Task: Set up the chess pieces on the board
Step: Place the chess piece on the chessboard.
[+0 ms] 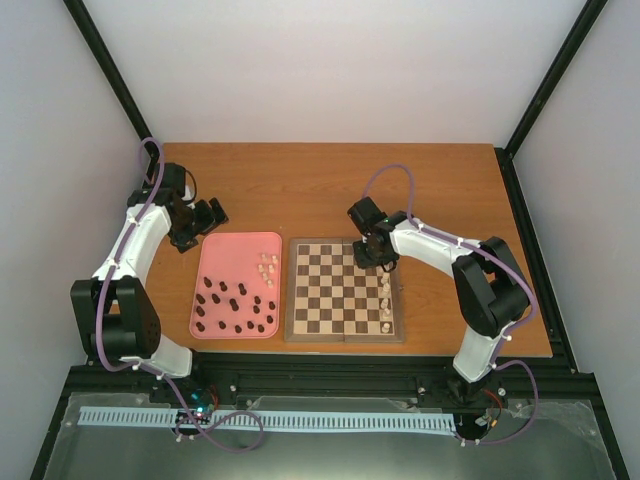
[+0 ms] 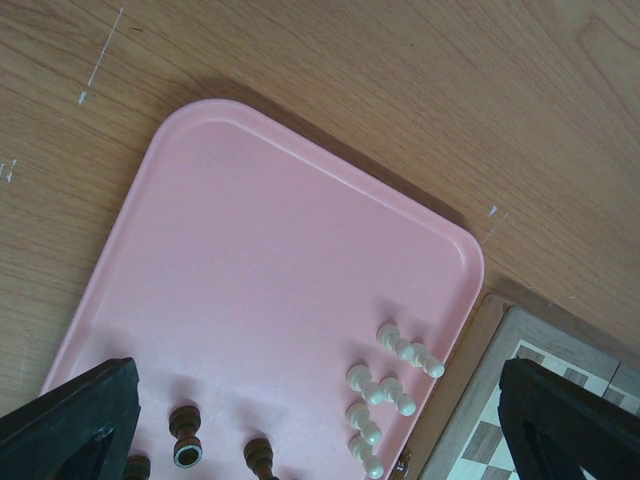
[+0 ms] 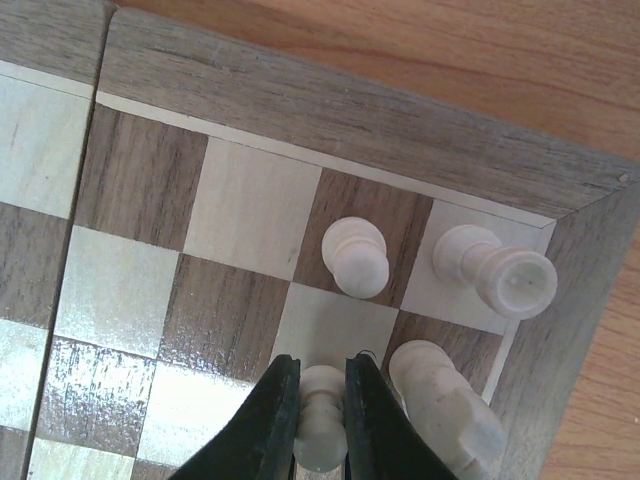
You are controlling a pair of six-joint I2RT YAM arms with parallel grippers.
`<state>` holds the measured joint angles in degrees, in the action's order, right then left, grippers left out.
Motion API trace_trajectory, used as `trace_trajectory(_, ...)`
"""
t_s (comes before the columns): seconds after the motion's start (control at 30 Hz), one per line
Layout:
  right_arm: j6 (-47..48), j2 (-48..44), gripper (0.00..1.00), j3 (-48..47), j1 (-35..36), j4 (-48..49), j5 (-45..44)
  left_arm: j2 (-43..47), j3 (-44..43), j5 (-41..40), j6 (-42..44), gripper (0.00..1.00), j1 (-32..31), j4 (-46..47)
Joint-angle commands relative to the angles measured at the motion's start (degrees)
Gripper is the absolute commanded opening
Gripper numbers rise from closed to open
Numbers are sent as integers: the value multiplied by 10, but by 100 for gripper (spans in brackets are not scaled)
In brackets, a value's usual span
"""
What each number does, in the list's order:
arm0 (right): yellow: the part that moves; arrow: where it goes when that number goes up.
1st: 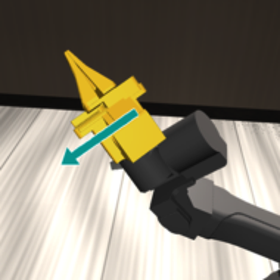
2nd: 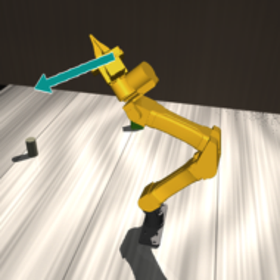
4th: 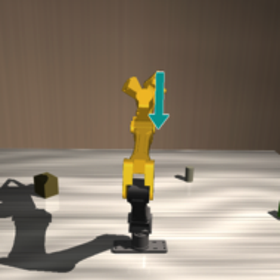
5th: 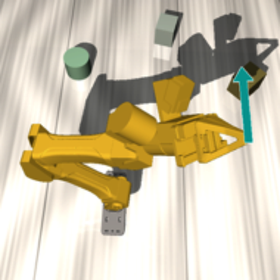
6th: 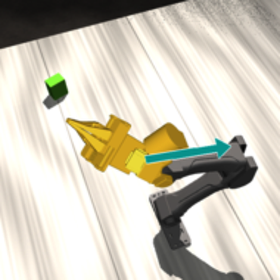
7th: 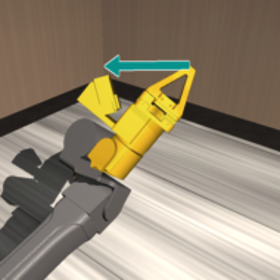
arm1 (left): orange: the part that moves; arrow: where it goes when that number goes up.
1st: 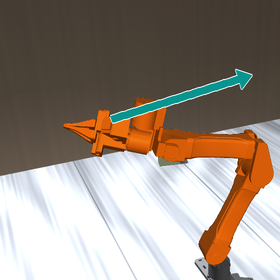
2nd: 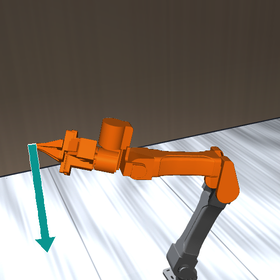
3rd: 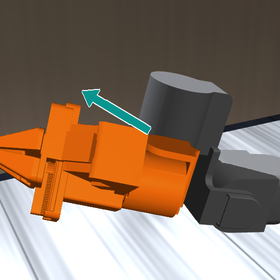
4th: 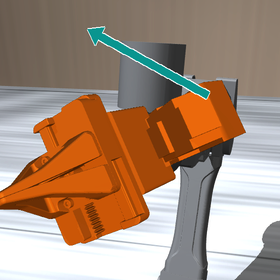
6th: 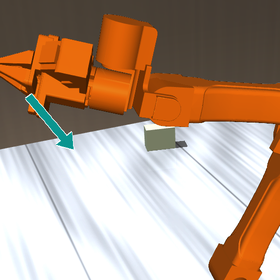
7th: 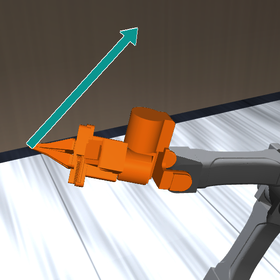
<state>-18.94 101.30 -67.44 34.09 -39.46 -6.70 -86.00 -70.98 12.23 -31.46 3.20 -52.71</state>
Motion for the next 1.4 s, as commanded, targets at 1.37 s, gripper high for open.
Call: trace_trajectory(1.37,7,-12,29,-53,-5,-16,8,3,-2,0,10,100,-1,3)
